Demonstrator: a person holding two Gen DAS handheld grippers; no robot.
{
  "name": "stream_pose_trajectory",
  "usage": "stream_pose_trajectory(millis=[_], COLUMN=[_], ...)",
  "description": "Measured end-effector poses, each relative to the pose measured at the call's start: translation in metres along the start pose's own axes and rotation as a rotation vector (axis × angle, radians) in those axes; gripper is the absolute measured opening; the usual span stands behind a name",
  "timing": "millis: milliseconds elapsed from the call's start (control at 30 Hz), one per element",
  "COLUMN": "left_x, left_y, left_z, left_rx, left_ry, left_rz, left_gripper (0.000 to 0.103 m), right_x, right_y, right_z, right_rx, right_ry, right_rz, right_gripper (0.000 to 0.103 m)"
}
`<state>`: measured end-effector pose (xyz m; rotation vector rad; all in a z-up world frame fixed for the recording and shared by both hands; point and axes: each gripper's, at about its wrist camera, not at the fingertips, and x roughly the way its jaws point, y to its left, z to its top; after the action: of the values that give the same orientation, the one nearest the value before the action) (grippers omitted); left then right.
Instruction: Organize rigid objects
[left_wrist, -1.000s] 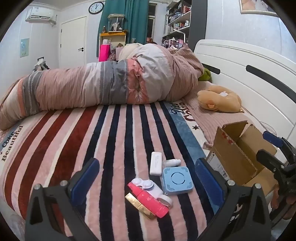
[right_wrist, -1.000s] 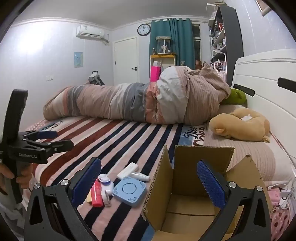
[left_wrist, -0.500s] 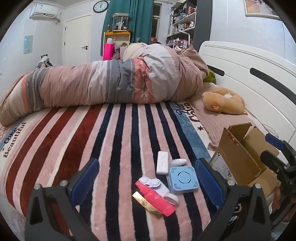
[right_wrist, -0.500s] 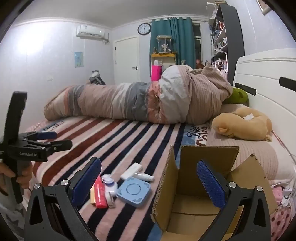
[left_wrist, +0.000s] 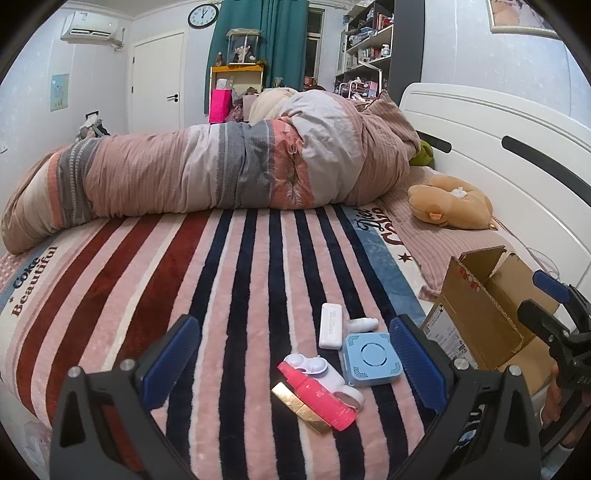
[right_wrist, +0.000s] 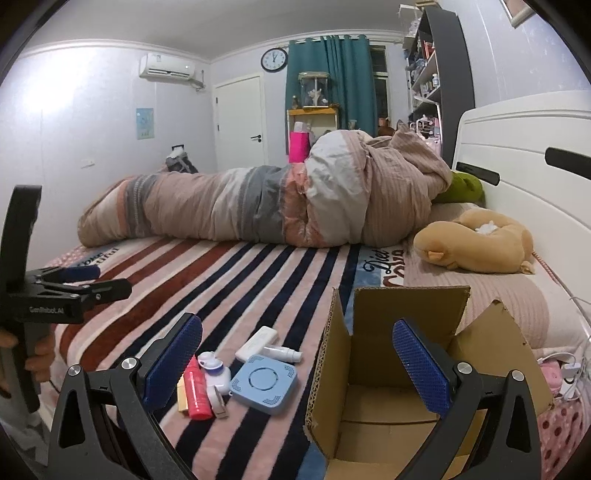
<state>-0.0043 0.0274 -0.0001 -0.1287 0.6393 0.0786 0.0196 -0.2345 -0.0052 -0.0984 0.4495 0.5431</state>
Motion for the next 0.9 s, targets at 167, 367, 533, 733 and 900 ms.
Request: stream_pose_trajectory(millis=[167, 367, 533, 733, 900], left_x=[-0.003, -0.009, -0.012, -0.013, -0.014], left_y=[0.0, -0.009, -0.014, -0.021, -0.027], left_z=[0.001, 0.002, 0.003, 0.005, 0.005], left_rx=[0.001, 0.019, 0.017, 0.028, 0.044], left_ry=[-0.003, -0.016, -0.021, -0.017, -0.019], left_rz=[0.001, 0.013, 0.006, -0.004, -0.008], left_gripper=[0.103, 0.103, 0.103, 0.103, 0.103], right_x=[-0.001, -0.003, -0.003, -0.007, -0.011], right_y=[0.001, 0.005, 0.005, 0.01, 0.013], right_z=[0.0, 0.003, 0.003, 0.003, 0.002], right_rx=[0.001, -0.014, -0.024, -0.06, -0.099], right_ry=[0.0, -0.002, 0.014, -0.001, -0.012], right_rz=[0.009, 0.03, 0.036, 0.068, 0.093], right_gripper=[0.103, 0.103, 0.103, 0.103, 0.103])
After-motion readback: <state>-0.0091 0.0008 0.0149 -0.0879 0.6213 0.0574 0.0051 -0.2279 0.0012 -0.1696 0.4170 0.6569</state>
